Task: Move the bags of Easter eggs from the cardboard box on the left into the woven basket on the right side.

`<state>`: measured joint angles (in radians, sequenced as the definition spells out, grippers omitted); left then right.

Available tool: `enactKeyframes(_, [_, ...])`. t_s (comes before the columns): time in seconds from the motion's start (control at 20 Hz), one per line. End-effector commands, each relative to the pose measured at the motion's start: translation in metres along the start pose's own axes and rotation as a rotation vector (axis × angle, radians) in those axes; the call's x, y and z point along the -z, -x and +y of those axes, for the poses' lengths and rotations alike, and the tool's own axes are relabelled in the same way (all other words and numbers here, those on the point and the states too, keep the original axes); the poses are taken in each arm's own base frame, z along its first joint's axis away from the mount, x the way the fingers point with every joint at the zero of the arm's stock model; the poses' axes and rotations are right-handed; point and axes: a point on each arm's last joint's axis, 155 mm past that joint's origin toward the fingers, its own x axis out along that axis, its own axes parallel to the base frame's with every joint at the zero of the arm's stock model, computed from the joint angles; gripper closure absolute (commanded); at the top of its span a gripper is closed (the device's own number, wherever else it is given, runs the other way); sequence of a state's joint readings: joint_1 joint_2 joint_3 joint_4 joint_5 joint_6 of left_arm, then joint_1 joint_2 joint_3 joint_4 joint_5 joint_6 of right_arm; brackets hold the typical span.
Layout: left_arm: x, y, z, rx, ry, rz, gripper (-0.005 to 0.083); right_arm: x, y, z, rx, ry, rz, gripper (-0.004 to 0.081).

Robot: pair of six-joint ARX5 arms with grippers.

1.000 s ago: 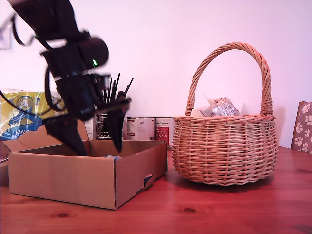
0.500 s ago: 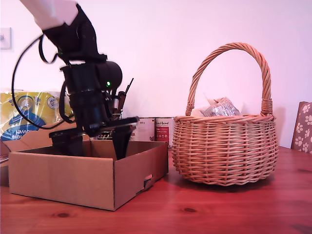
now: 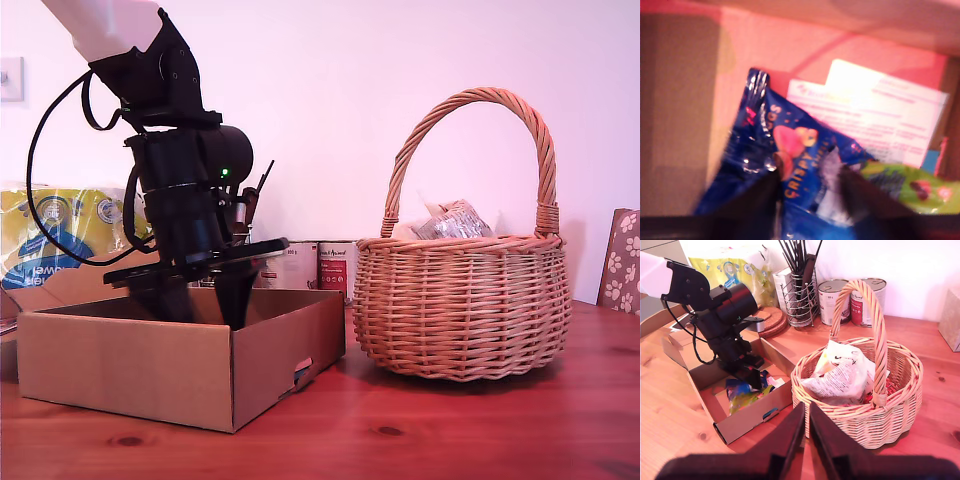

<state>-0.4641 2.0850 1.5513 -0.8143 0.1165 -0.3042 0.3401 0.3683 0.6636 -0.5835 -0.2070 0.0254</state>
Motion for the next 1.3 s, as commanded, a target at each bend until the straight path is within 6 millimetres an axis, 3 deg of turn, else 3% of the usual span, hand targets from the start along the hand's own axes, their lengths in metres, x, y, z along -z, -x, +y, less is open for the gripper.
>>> enactKeyframes(0.0, [0.013,-0.022,0.004,-0.006,-0.019,0.057,0.065,0.005,-0.002,0.0,-0.003,0.002,0.005,0.0781])
enactKeyframes(0.25, [-0.003,-0.006,-0.007,0.028,-0.047,0.031,0.0651,0.005,-0.002,0.0,-0.003,0.002,0.005,0.0781])
enactKeyframes(0.5, [-0.02,0.037,-0.019,0.041,-0.132,-0.003,0.0651,0.005,-0.002,0.0,-0.002,0.004,0.005,0.0781])
enactKeyframes(0.75, [-0.015,0.088,-0.031,0.089,-0.221,-0.047,0.0651,0.005,-0.002,-0.002,0.005,0.008,0.004,0.0781])
enactKeyframes(1.0, [-0.043,0.15,-0.102,0.317,-0.355,-0.299,0.0651,0.005,-0.002,-0.002,0.008,0.008,0.003,0.0781])
enactKeyframes(1.25, [-0.063,0.17,-0.181,0.47,-0.511,-0.501,0.0651,0.005,-0.002,-0.002,0.008,0.006,0.004,0.0781])
